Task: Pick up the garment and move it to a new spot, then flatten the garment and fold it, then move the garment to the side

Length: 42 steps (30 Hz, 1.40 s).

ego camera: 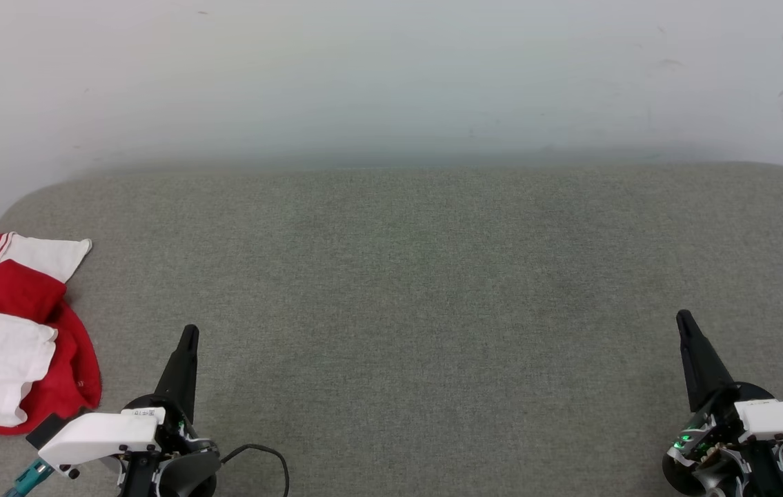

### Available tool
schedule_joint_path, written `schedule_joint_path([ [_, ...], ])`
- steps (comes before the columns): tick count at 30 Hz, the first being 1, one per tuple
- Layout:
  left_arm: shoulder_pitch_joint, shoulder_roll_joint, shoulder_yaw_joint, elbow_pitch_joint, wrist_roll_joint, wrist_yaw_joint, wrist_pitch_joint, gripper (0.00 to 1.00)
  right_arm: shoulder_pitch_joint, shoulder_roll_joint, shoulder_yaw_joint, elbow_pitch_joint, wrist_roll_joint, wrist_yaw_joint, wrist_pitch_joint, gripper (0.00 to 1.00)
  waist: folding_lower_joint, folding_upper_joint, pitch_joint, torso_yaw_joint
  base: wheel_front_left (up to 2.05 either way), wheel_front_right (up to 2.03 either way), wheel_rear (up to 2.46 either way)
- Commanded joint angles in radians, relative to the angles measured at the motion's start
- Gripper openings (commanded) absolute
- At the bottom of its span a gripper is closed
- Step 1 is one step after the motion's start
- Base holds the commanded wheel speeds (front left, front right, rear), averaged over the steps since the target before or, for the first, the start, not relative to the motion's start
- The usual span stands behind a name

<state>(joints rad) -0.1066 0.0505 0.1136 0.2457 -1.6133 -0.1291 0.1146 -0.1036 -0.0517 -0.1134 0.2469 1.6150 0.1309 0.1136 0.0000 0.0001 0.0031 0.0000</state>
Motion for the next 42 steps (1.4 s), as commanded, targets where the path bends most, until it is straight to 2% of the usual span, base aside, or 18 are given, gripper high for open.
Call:
schedule_joint_path([
  [1, -0.006, -0.001, 0.002, -0.001, 0.000, -0.004, 0.002, 0.00, -0.013, 0.002, 0.000, 0.001, -0.004, 0.000, 0.000, 0.00, 0.0000, -0.0001, 0.000, 0.000, 0.00, 0.00, 0.00],
  [25, -0.006, -0.001, 0.002, -0.001, 0.001, -0.004, 0.002, 0.00, -0.013, 0.002, 0.001, 0.001, -0.004, 0.000, 0.000, 0.00, 0.0000, -0.0001, 0.000, 0.000, 0.00, 0.00, 0.00],
  [26, 0.001, 0.000, -0.001, 0.003, 0.000, 0.000, 0.000, 1.00, 0.002, 0.000, 0.000, 0.003, 0.000, 0.000, 0.000, 1.00, 0.0000, -0.0001, 0.000, 0.000, 0.00, 0.00, 0.00],
  [42, 0.021, -0.002, -0.078, -0.059, 0.008, 0.001, -0.069, 1.00, 0.046, 0.001, 0.042, -0.065, -0.002, 0.000, -0.066, 1.00, 0.0001, -0.0001, -0.001, 0.004, 0.00, 0.00, 0.00],
])
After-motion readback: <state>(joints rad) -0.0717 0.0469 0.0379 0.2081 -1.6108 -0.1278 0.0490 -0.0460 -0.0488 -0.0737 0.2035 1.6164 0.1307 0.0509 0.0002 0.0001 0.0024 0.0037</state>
